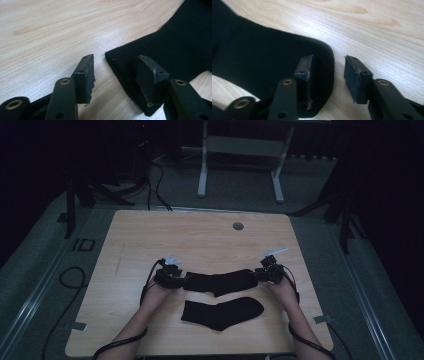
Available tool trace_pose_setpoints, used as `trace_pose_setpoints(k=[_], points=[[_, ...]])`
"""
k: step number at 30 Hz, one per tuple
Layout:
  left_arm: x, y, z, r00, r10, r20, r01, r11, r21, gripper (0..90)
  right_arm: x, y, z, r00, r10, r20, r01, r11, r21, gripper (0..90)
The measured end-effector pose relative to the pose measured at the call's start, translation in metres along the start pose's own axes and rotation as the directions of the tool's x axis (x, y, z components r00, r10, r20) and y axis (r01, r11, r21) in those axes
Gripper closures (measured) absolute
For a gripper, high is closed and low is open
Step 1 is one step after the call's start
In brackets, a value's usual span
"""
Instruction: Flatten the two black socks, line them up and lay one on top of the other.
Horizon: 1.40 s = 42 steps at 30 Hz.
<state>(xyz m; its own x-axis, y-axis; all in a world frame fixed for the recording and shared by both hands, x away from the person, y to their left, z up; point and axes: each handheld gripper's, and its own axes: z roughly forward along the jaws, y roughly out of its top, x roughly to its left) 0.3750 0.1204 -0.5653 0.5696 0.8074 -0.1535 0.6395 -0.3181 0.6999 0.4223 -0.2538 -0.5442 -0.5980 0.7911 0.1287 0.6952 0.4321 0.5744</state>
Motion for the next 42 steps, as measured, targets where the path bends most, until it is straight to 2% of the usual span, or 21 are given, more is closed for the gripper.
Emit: trace_pose_setpoints(k=[3,6,8,9,10,13,17,19,21,22,25,30,33,34,36,38,39,42], points=[[-0.001,0.000,0.001,0.9999,0.008,-0.008,-0.008,1.0000,-0.005,51.9,0.002,-0.001,0.002,0.9999,-0.010,0.004,0.010,1.000,0.000,63.9],[-0.006,0.000,0.002,0.9994,0.033,-0.012,-0.033,0.9995,-0.001,57.2,0.007,-0.002,0.003,0.9986,-0.046,0.025,0.046,0.999,-0.002,72.0],[-0.007,0.000,0.002,0.9992,0.039,-0.007,-0.039,0.9992,-0.002,65.6,0.009,-0.002,0.003,0.9976,-0.060,0.034,0.060,0.998,0.000,75.3],[-0.010,0.001,0.004,0.9991,0.040,0.014,-0.040,0.9992,0.002,65.6,0.011,-0.002,0.003,0.9971,-0.066,0.039,0.066,0.998,0.001,79.3],[-0.011,0.001,0.004,0.9993,0.036,0.013,-0.036,0.9993,0.002,78.6,0.015,-0.001,0.004,0.9952,-0.089,0.041,0.089,0.996,0.007,83.7],[-0.015,0.002,0.003,0.9993,0.039,0.000,-0.039,0.9992,0.004,85.0,0.018,0.000,0.005,0.9939,-0.097,0.052,0.097,0.995,0.009,85.6],[-0.016,0.005,-0.006,0.9995,0.030,-0.006,-0.031,0.9991,-0.031,86.3,0.019,0.002,-0.002,0.9959,-0.081,0.039,0.082,0.997,-0.016,85.9],[-0.016,0.009,-0.015,0.9997,0.022,0.006,-0.021,0.9984,-0.053,86.4,0.019,0.004,-0.010,0.9965,-0.077,0.031,0.079,0.996,-0.040,86.0],[-0.016,0.009,-0.015,0.9997,0.022,0.006,-0.021,0.9984,-0.053,86.5,0.020,0.006,-0.014,0.9965,-0.079,0.028,0.080,0.995,-0.054,86.0],[-0.019,0.017,-0.032,0.9995,0.019,0.026,-0.017,0.9962,-0.085,86.5,0.021,0.010,-0.026,0.9970,-0.076,0.017,0.077,0.993,-0.086,86.0],[-0.024,0.021,-0.049,0.9987,0.035,0.037,-0.031,0.9935,-0.110,86.5,0.026,0.014,-0.042,0.9967,-0.080,0.008,0.081,0.989,-0.125,86.0],[-0.034,0.022,-0.078,0.9974,0.053,0.049,-0.046,0.9908,-0.127,86.5,0.035,0.013,-0.069,0.9933,-0.115,-0.002,0.113,0.980,-0.164,85.9],[-0.036,0.022,-0.083,0.9975,0.056,0.043,-0.050,0.9898,-0.133,86.5,0.039,0.011,-0.077,0.9910,-0.134,-0.003,0.132,0.976,-0.172,85.9],[-0.041,0.018,-0.098,0.9958,0.056,0.073,-0.045,0.9893,-0.139,86.5,0.044,0.007,-0.087,0.9887,-0.150,-0.012,0.145,0.973,-0.179,85.9],[-0.047,0.013,-0.104,0.9930,0.068,0.096,-0.055,0.9901,-0.129,86.5,0.048,0.002,-0.094,0.9871,-0.160,-0.015,0.154,0.971,-0.184,85.9],[-0.050,0.010,-0.107,0.9922,0.072,0.102,-0.059,0.9906,-0.124,86.5,0.050,0.000,-0.098,0.9859,-0.166,-0.018,0.160,0.970,-0.183,85.9],[-0.054,0.005,-0.111,0.9894,0.067,0.129,-0.051,0.9915,-0.120,86.5,0.052,-0.004,-0.101,0.9847,-0.173,-0.020,0.167,0.969,-0.182,85.9],[-0.058,-0.005,-0.115,0.9832,0.044,0.177,-0.025,0.9939,-0.107,86.4,0.060,-0.023,-0.112,0.9855,-0.159,-0.058,0.146,0.971,-0.189,85.8]])
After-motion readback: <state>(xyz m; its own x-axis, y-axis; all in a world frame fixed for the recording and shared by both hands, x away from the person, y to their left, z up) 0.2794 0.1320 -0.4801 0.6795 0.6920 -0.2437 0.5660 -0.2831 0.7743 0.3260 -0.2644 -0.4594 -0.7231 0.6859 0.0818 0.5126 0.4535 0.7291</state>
